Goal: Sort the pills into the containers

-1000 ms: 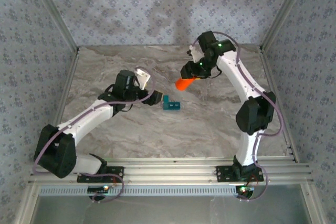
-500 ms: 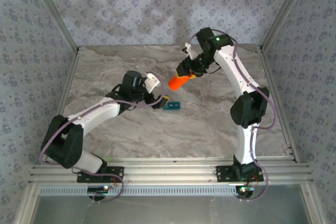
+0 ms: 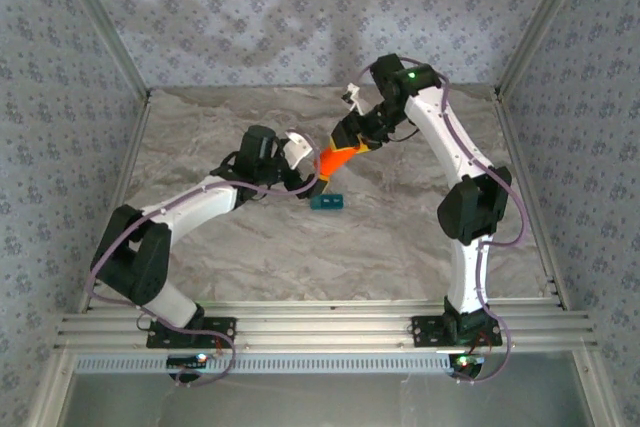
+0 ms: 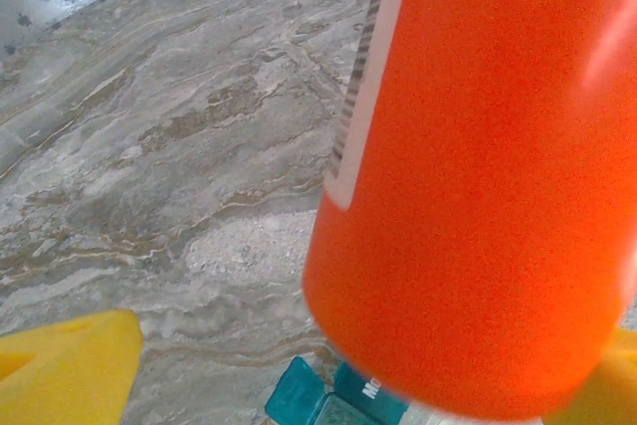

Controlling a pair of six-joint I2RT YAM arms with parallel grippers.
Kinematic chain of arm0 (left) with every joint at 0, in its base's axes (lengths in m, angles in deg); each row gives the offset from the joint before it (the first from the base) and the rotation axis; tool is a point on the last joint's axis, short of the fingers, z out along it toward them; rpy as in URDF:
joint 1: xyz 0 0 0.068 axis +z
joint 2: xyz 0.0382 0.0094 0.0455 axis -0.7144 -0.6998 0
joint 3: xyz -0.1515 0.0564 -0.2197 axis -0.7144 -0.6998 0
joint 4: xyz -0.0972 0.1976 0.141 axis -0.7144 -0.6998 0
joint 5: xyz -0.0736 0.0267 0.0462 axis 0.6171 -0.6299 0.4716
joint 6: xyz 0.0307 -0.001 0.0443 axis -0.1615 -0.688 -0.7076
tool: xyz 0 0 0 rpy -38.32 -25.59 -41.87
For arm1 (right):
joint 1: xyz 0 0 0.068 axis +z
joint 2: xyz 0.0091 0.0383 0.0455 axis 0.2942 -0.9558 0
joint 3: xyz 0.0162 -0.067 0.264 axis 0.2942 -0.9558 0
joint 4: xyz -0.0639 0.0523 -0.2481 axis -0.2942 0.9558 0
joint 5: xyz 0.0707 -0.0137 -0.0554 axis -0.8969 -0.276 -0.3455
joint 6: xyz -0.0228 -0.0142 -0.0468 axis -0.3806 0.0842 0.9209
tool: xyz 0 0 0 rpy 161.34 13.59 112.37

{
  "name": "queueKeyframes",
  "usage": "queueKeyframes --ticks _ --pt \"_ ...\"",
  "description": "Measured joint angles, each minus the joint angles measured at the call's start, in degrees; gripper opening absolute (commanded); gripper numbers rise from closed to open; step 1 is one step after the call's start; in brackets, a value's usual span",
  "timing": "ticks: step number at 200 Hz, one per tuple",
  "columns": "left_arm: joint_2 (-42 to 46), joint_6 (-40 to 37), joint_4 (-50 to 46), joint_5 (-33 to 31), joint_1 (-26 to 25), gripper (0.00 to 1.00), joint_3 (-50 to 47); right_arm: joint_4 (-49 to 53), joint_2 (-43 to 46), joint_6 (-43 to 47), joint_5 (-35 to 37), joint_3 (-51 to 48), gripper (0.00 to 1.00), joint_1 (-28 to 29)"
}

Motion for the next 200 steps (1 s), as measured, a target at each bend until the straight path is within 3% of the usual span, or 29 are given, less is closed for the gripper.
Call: queueKeyframes --ticks 60,161,200 --pt "0.0 0.7 1.3 2.0 -0.3 0.92 1.9 -1.1 -0.2 0.0 -2.9 0.0 0.33 0.9" --pt "0.0 2.4 1.4 4.3 -0.5 0.77 2.3 -1.9 -0.5 0.6 -5.4 0.0 0.31 1.0" --pt "0.0 2.7 1.3 4.5 -0.7 0.77 3.0 -2.0 -0.5 0.6 -5.9 0.0 0.30 1.0"
